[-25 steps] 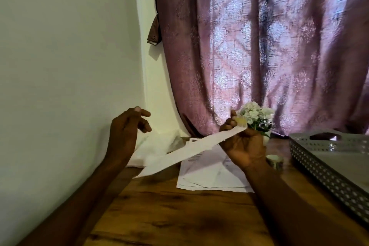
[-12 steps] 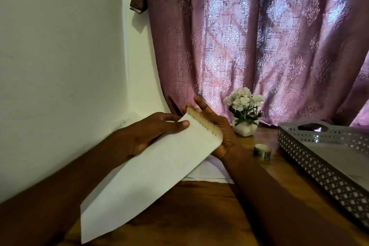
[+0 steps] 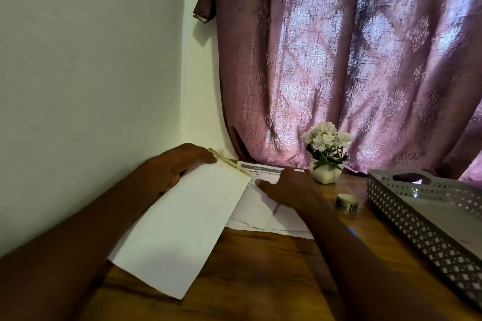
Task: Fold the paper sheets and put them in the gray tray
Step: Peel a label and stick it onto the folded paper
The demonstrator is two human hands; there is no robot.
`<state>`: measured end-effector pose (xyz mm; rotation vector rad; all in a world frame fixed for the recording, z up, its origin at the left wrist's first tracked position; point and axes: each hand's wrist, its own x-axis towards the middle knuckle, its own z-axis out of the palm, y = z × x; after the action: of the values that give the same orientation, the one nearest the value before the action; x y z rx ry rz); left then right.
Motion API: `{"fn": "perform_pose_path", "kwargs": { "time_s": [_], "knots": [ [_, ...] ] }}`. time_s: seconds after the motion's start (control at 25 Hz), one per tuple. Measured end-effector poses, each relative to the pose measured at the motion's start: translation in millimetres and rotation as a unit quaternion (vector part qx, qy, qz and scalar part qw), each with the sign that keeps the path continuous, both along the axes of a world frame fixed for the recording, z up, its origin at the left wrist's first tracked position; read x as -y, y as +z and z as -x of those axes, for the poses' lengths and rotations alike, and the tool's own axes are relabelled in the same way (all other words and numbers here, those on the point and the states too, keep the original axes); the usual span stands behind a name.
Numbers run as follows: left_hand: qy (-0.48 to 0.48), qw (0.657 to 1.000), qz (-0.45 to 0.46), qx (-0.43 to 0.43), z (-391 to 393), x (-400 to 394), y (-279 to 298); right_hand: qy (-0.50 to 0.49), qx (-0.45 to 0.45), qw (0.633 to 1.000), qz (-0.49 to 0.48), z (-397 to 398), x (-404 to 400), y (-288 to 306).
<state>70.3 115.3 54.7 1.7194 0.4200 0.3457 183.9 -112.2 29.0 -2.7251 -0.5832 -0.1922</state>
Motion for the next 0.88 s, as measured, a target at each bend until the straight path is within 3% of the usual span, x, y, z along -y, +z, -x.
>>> {"fn": "perform_pose_path", "kwargs": {
  "time_s": [0.32,0.48,0.68,0.88],
  "knots": [
    [0.059,0.997,-0.004,0.053,-6.1,5.6,-5.0,0.0,-0.02,1.0,-0.018,12.7,-6.1,-8.6],
    [0.065,0.997,-0.002,0.051,-8.6,5.4,-8.7,-0.035,-0.107,0.984,-0.139,7.8,-6.5,-3.5],
    [0.071,0.996,0.002,0.058,-12.0,8.8,-10.5,-0.031,-0.198,0.91,-0.364,-14.9,4.2,6.6],
    [0.093,0.992,-0.019,0.085,-15.3,14.4,-10.2,0.004,-0.202,0.752,-0.628,-18.8,12.0,12.9]
  ]
}}
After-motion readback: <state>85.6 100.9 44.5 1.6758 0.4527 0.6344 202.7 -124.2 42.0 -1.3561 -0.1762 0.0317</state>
